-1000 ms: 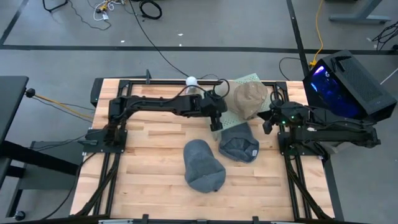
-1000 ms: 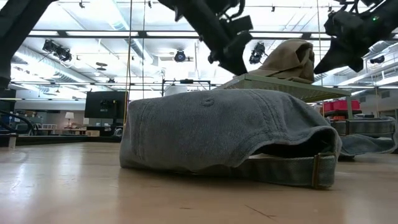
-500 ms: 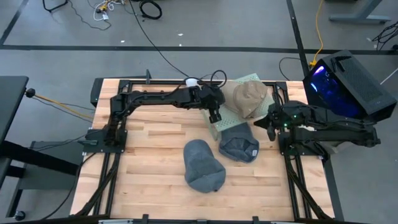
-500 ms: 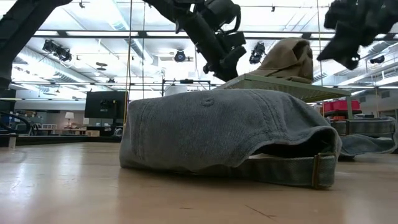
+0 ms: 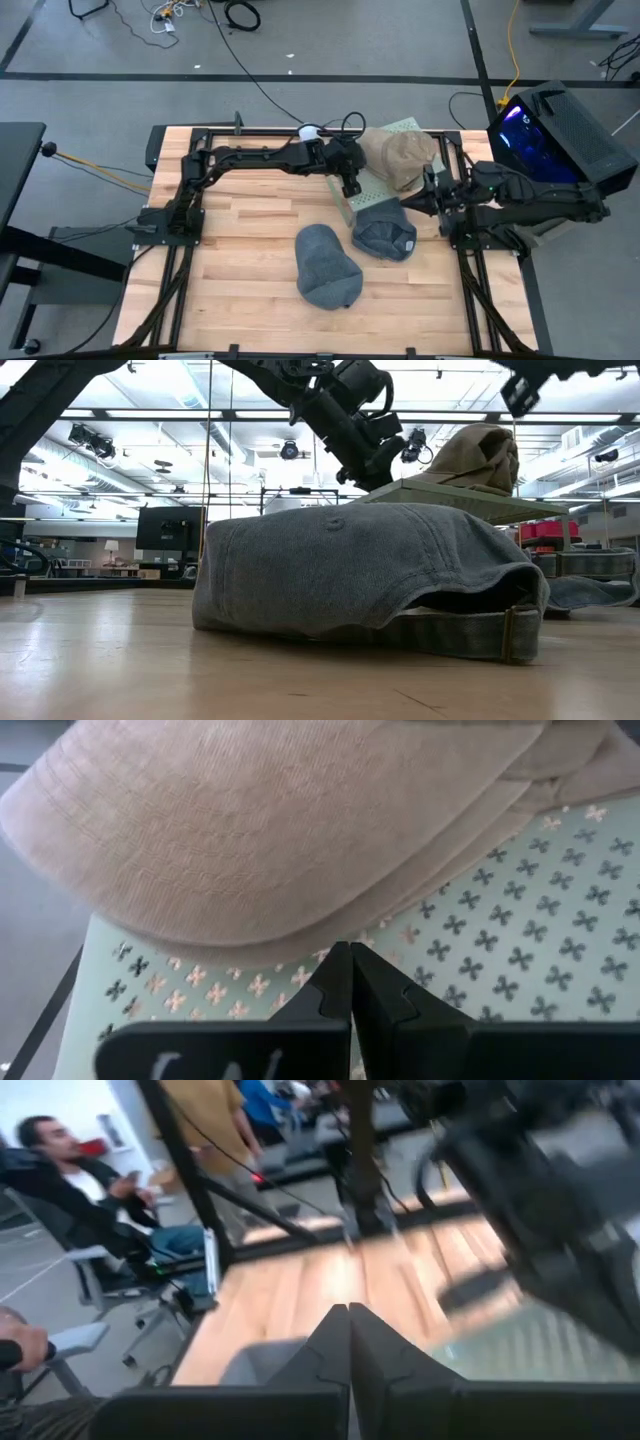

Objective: Stack caps on shelf
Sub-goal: Adjust the brown caps

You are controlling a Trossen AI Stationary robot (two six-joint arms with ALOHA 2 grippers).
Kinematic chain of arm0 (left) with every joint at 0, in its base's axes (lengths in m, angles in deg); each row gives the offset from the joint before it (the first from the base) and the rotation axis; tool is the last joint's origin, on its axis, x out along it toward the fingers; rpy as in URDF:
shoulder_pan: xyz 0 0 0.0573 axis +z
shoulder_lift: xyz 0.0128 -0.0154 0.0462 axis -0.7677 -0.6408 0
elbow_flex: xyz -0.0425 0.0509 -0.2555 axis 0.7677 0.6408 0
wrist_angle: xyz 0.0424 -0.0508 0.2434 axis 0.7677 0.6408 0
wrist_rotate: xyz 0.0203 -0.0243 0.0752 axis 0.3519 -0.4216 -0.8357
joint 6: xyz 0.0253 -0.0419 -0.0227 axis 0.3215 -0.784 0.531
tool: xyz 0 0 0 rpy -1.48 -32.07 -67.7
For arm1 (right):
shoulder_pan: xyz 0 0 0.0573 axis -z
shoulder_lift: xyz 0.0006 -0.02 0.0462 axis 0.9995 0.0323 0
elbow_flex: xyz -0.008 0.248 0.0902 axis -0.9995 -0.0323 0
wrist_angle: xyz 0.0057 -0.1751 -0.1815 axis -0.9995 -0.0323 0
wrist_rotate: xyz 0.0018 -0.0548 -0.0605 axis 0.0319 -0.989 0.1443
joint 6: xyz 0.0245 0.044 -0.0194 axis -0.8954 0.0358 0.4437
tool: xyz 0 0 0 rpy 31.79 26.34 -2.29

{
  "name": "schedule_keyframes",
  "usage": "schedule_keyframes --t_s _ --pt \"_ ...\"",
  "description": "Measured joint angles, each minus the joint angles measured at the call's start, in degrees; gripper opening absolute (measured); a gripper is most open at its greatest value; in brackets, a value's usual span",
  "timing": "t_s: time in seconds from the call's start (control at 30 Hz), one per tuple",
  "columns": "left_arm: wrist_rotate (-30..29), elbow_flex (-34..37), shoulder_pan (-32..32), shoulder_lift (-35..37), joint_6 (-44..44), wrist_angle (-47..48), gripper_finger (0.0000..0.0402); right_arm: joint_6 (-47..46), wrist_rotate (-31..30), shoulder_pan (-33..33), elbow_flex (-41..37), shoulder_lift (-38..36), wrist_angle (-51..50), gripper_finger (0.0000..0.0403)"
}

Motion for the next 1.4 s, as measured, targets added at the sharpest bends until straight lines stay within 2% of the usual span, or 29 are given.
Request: schedule_keyframes --t_s 0.27,0.63,1.07,1.4 --pt "0.0 0.1 0.1 -0.1 0.0 -2.8 0.0002 4.2 -0.1 -3.4 0.0 3.6 6.5 0.0002" --pt "-0.1 0.1 0.4 -0.5 0.1 -9.9 0.0002 5.2 -3.5 -4.4 0.0 5.1 7.3 0.0002" --pt "-0.2 0.0 0.8 -2.9 0.1 -15.2 0.0003 5.5 -3.6 -4.4 0.0 5.1 7.7 0.0002" --pt "-0.2 0.1 0.5 -3.4 -0.9 -14.8 0.0003 5.3 -3.6 -4.4 0.0 5.1 7.7 0.0002"
